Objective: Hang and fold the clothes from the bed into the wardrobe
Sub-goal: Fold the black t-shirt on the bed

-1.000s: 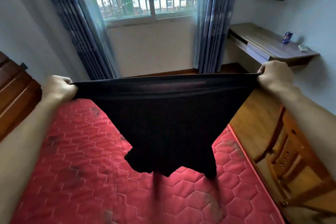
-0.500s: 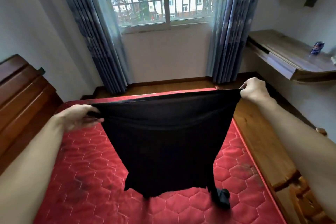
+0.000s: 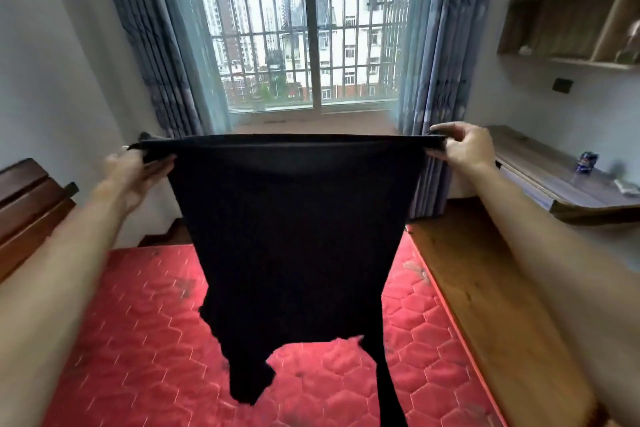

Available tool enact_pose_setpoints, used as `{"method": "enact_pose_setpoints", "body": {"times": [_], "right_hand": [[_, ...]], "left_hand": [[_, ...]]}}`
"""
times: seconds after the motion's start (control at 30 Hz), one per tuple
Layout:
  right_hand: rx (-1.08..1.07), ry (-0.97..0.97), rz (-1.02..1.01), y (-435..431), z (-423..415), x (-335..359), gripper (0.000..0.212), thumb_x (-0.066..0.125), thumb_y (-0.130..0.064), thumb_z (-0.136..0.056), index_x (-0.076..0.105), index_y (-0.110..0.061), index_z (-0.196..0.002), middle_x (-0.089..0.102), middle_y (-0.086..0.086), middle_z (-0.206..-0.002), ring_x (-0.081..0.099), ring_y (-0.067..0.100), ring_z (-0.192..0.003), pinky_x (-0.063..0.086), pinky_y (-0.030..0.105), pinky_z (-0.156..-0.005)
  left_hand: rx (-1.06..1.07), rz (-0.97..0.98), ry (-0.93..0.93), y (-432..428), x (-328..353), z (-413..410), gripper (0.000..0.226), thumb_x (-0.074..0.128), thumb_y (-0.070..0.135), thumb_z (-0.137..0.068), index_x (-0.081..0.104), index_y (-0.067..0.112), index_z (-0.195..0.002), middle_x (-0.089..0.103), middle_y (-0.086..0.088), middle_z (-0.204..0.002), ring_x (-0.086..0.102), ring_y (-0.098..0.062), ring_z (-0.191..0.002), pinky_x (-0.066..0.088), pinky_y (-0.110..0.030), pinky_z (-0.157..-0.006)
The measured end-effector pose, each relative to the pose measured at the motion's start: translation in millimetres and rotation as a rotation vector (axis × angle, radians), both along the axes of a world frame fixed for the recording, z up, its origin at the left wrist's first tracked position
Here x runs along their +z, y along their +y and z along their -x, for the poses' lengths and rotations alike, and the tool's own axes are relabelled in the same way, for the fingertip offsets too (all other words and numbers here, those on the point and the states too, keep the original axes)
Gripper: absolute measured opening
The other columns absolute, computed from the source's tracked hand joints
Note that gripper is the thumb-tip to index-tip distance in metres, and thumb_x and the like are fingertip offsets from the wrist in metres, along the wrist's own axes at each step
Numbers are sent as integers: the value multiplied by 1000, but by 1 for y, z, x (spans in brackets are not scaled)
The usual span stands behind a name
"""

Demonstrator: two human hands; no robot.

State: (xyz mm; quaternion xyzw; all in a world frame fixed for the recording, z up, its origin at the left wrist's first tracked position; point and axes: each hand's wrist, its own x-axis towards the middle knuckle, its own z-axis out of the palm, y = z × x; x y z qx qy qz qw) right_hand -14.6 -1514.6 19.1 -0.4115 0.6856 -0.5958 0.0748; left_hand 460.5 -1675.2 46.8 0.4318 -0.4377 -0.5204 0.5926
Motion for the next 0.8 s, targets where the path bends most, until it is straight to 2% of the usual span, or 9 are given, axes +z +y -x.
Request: {"method": "enact_pose_setpoints", "body": {"times": [0.07,0.2,0.3,0.4,0.47,0.53,0.6,0.7,0.8], "right_hand": [[26,-78,113,9,-5,18,39,50,14,-88,72,-18,-88,72,8,-101,71,22,-95,61,34,-82],[29,-109,160,37,-15,17,51,41,16,-90,70,-26,-86,70,0,-95,71,23,-100,60,35,-85],[28,-80,83,68,-32,-19,45,38,19,-88,71,-9,-98,70,11,-101,71,7,-82,60,19,-74],[-30,-13,-73,102,-51,-89,47,43,17,-81,73,-16,-98,73,11,-101,70,17,-89,58,27,-88],[-60,1,-225,127,-61,-148,45,49,15,-80,75,-19,-93,75,8,-98,68,19,-92,50,7,-82],[-79,-29,-370,152,-74,-216,47,54,13,-80,73,-29,-85,76,3,-96,69,20,-90,42,-1,-69],[-106,-54,-465,176,-90,-282,48,56,11,-78,71,-35,-80,77,1,-94,70,23,-87,40,0,-65],[-86,-89,-592,218,-121,-378,42,56,17,-78,78,-17,-90,77,8,-95,67,18,-89,40,0,-66],[-73,-95,-753,263,-148,-481,41,58,16,-76,78,-19,-88,78,9,-93,67,18,-84,43,23,-70]], "left_hand": [[-13,60,42,12,20,-3,22,38,11,-106,54,15,-92,64,-3,-94,72,-7,-66,58,-30,-79],[13,81,111,42,19,-23,23,39,-2,-102,51,11,-87,71,-6,-82,74,-11,-67,61,-30,-79],[69,34,-6,64,-27,-43,28,38,-9,-98,46,10,-79,72,-5,-62,72,-12,-60,63,-29,-71],[182,50,-516,87,-107,-66,22,49,-9,-89,55,6,-75,54,-10,-58,52,-4,-45,50,-19,-57],[204,19,-739,110,-166,-76,18,57,-9,-83,58,4,-70,46,-11,-58,40,-11,-47,32,-13,-45],[162,-51,-828,139,-231,-82,17,65,5,-75,54,7,-62,46,-10,-56,40,-20,-48,30,-16,-43],[145,-158,-891,166,-300,-88,20,64,20,-62,48,11,-55,46,-7,-50,42,-27,-53,37,-31,-52],[110,-340,-1015,211,-402,-93,36,77,4,-69,46,13,-53,48,-7,-48,46,-29,-55,33,-36,-54],[99,-490,-1055,269,-497,-98,36,76,-6,-68,49,14,-54,50,-7,-49,48,-28,-56,33,-32,-53]]}}
